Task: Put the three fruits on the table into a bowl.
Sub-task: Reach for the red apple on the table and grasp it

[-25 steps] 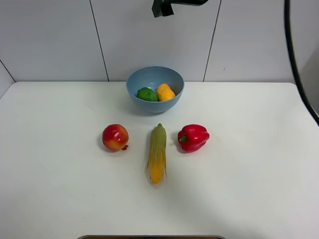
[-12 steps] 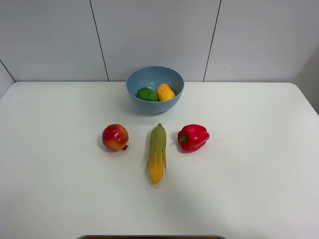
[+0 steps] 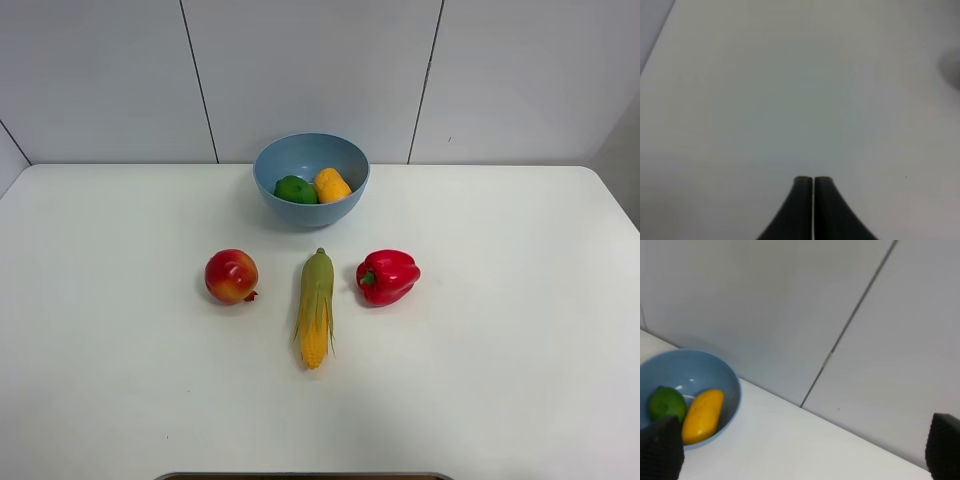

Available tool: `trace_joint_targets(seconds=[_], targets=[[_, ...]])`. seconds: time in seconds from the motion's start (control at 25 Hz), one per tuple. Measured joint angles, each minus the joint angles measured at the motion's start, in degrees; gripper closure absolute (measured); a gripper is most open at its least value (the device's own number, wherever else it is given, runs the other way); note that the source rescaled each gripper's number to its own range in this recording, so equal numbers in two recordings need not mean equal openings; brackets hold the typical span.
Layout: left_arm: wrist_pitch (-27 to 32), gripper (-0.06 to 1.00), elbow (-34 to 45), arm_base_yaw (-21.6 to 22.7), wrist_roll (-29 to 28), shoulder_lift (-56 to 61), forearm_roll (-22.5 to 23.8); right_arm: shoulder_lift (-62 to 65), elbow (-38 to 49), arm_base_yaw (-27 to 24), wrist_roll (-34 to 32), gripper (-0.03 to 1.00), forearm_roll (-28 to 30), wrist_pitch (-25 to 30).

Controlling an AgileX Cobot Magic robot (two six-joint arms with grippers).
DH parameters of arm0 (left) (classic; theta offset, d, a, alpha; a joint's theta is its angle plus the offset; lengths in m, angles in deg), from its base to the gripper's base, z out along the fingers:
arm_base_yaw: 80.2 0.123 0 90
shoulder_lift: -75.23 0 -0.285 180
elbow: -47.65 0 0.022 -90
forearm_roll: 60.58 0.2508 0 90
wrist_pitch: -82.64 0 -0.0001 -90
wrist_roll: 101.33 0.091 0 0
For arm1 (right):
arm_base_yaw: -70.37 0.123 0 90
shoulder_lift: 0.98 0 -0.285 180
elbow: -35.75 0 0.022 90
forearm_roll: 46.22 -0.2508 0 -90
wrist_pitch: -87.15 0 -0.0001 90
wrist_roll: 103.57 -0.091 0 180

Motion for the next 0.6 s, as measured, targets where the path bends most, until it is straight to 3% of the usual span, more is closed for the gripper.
trace_joint_targets(seconds=[0.6], targets=[[0.0, 0.94, 0.0, 0.0, 0.0, 0.0, 0.0, 10.32, -0.07, 0.0, 0.4, -0.03, -0.42, 1.08]])
